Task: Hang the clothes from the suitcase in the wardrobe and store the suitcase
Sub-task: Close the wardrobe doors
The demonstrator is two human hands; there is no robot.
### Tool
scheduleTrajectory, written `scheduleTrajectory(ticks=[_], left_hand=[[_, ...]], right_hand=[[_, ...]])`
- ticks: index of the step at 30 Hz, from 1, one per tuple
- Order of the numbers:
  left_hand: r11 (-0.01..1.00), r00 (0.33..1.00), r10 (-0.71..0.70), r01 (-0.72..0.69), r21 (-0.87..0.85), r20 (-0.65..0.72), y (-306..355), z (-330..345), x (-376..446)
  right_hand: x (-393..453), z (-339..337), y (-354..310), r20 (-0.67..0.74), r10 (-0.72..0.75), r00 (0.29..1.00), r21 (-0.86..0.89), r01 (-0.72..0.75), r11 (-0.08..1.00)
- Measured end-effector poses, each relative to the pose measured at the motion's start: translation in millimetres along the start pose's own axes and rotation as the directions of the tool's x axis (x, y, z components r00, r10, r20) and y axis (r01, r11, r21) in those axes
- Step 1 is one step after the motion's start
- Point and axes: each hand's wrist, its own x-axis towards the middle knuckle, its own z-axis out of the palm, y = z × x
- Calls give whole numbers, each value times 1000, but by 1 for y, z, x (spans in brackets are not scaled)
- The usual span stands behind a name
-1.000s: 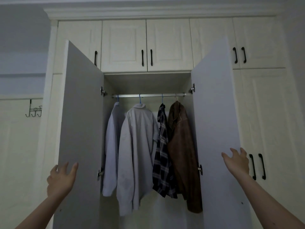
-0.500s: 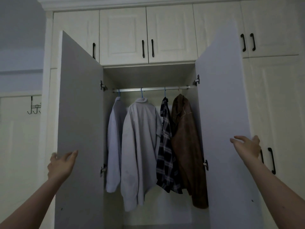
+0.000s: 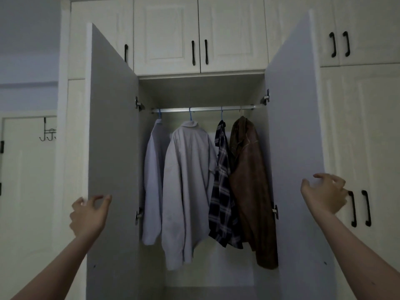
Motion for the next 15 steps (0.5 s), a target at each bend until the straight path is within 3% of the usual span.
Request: scheduleTrajectory(ticks=[3,6,11,15], left_hand=[[994,993,88,-93,-62,-81,4,7,-15],[981,987,126,-139,-135,-98,8,14,-24],[980,984,178,-180,-83,-25,17,36,-27],[961,961,276,-275,-15,27,17,53,-31]], right_hand=[[-18,9,-6,-46,-41,998,118,46,992],[-37,21,-16,4,-78,997,209,75,975],[-64,52,-35,177,-319,931,30,319,947],[-79,79,-45,302,-394,868,-26,420,907]])
